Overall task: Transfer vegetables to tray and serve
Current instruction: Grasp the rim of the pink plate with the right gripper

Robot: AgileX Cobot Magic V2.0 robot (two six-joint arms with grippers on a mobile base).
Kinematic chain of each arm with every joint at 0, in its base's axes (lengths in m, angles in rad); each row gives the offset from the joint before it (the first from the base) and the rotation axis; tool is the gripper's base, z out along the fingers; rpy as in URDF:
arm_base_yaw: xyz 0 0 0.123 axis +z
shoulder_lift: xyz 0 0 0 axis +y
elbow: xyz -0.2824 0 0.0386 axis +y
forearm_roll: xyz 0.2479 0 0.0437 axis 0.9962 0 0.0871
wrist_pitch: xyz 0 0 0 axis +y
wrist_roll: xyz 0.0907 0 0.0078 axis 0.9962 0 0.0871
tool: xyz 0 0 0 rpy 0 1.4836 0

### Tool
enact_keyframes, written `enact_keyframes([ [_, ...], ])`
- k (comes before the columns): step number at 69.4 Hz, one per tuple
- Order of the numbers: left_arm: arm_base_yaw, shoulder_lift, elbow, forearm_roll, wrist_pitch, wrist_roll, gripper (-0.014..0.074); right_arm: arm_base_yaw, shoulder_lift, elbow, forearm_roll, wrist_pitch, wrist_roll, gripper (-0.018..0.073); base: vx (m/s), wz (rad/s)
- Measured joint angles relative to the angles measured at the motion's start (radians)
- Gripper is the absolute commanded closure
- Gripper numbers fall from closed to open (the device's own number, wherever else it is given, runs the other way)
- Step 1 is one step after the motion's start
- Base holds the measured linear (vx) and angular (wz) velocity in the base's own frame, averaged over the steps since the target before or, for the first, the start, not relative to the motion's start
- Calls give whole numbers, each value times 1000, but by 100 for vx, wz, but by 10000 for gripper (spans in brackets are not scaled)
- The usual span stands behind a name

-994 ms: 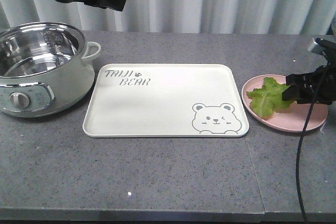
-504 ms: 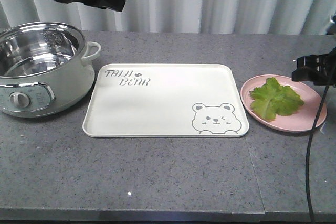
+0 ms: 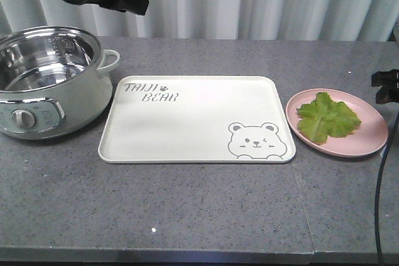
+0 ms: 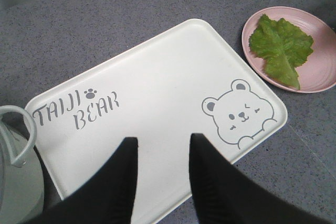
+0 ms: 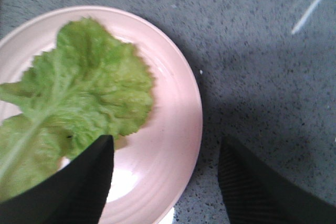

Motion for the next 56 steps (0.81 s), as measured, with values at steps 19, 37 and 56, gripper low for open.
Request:
enact_keyframes([
  [19,0,0,0,0,1,0,367,0,101,0,-58,-3,98,124,0,0],
  [37,0,0,0,0,2,0,367,0,145,0,-79,-21,150,124,0,0],
  [56,0,0,0,0,2,0,367,0,182,0,-78,-25,153,172,0,0],
])
